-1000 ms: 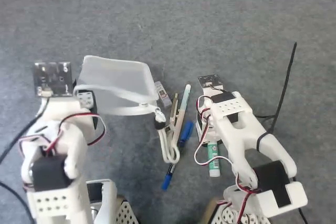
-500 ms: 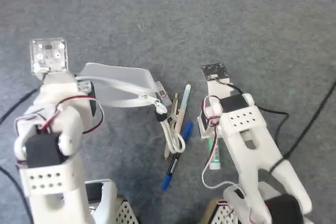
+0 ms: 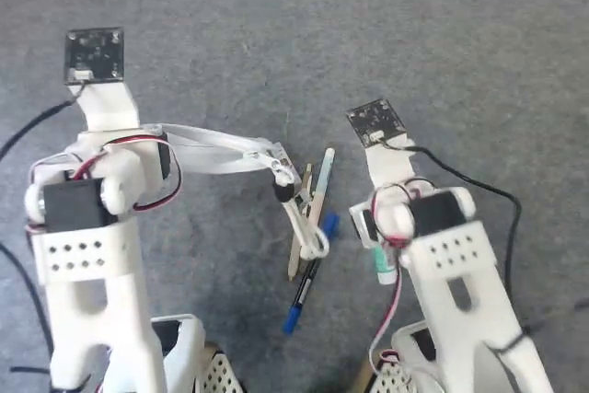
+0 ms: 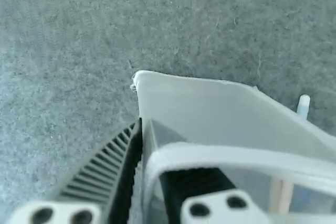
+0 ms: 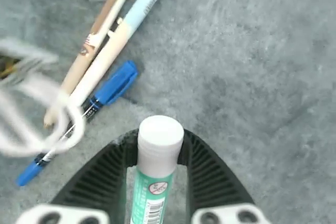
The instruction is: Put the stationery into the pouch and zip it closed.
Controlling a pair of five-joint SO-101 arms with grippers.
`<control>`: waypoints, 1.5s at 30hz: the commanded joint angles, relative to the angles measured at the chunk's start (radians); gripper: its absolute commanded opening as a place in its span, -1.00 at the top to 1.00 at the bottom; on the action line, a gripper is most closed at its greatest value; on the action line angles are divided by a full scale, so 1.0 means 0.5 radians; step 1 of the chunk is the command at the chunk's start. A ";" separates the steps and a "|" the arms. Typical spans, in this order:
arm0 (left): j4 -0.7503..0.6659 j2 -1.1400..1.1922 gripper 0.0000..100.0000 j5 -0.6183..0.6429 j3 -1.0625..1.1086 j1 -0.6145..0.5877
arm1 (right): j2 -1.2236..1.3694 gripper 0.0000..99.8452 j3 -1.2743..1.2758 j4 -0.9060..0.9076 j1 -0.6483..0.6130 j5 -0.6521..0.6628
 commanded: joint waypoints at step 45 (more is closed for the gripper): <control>-0.068 -0.015 0.98 0.114 -0.023 0.015 | -1.171 0.99 -0.255 -1.204 -0.898 0.049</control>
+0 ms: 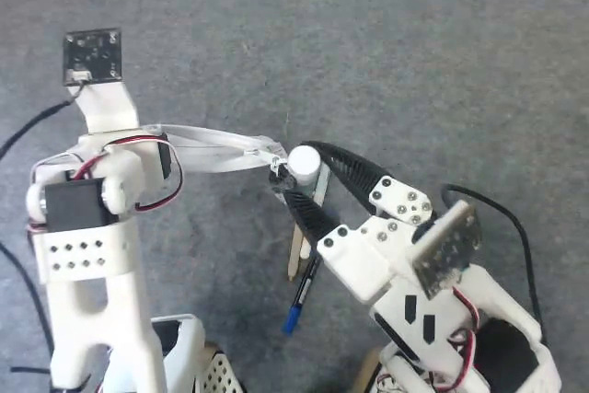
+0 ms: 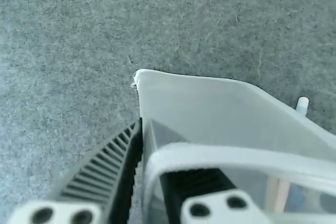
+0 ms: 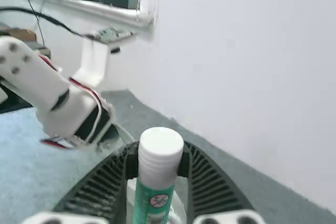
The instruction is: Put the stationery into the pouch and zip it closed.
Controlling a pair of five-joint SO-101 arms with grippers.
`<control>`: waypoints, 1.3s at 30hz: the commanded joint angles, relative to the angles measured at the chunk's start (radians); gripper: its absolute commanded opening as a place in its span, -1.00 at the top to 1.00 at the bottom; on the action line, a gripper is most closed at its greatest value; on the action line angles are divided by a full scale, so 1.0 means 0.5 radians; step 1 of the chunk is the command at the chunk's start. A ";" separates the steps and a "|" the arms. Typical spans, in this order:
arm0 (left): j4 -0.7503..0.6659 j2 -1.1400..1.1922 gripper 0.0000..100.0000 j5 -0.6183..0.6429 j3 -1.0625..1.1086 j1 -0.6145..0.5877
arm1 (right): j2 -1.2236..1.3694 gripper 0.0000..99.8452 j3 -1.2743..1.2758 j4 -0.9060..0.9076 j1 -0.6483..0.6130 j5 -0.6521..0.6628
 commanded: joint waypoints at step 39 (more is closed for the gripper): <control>-0.153 -0.015 0.98 0.046 0.041 0.018 | 0.793 0.99 0.267 -1.542 -0.149 0.055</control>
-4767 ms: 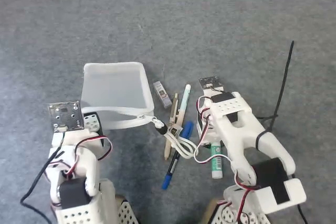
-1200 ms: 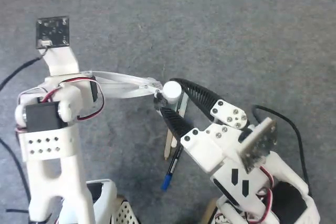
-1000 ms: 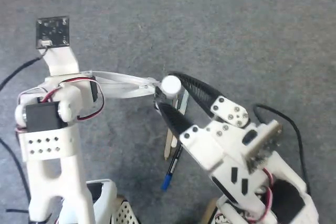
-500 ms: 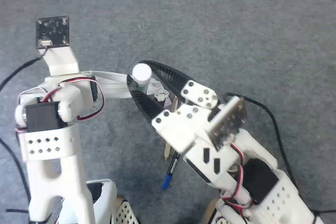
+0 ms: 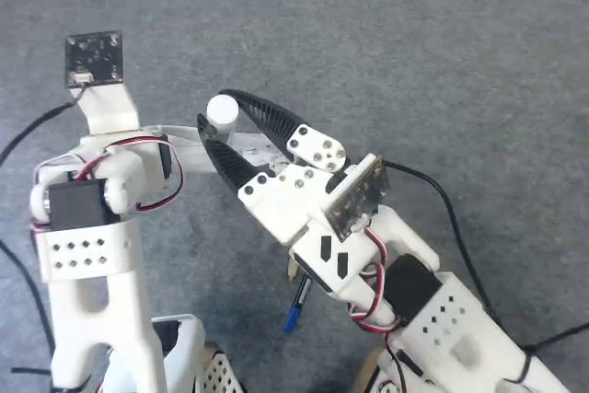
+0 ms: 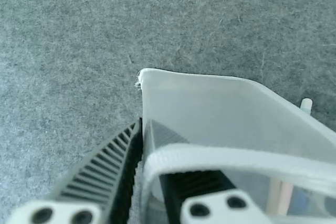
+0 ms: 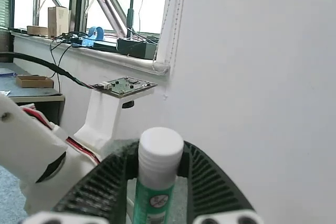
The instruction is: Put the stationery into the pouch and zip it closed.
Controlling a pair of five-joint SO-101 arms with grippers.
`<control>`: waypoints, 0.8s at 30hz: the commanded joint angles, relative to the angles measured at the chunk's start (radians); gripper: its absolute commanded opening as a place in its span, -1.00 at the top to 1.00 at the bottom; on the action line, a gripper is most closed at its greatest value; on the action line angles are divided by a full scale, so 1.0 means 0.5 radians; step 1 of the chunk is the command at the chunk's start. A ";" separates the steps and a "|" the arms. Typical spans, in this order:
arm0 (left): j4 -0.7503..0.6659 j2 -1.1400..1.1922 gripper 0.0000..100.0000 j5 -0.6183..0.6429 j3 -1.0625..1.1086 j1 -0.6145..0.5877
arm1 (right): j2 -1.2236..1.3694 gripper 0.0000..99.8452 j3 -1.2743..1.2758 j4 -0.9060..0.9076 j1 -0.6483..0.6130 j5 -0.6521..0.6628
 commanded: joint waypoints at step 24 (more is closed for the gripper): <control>-0.083 -0.015 0.98 0.046 -0.048 0.018 | 0.189 0.99 0.157 -0.311 0.087 0.037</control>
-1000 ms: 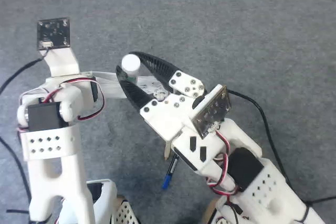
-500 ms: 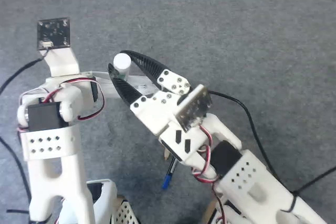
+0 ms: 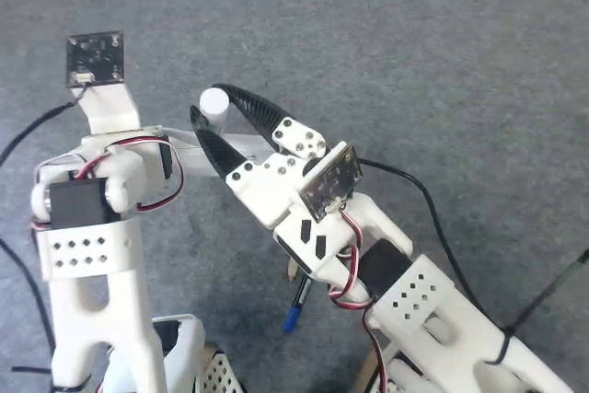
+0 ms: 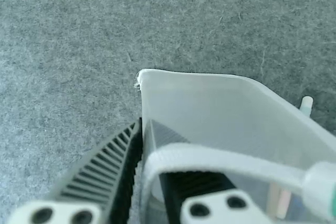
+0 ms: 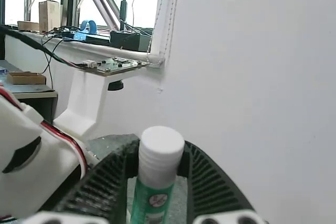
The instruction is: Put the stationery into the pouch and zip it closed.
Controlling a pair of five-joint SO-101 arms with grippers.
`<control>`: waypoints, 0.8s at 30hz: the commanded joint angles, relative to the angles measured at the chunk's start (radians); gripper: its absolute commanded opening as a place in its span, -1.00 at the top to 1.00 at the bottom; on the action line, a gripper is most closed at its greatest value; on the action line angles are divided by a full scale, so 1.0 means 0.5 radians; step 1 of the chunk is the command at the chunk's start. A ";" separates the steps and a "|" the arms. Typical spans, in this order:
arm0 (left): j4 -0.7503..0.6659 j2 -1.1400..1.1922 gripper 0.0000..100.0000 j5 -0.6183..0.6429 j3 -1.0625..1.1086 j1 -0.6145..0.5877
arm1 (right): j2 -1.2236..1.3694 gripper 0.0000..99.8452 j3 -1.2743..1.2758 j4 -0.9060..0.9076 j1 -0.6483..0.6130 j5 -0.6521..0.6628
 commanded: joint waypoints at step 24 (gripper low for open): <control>-0.080 -0.015 0.98 0.046 -0.044 0.018 | -0.066 0.99 0.110 0.017 0.026 -0.064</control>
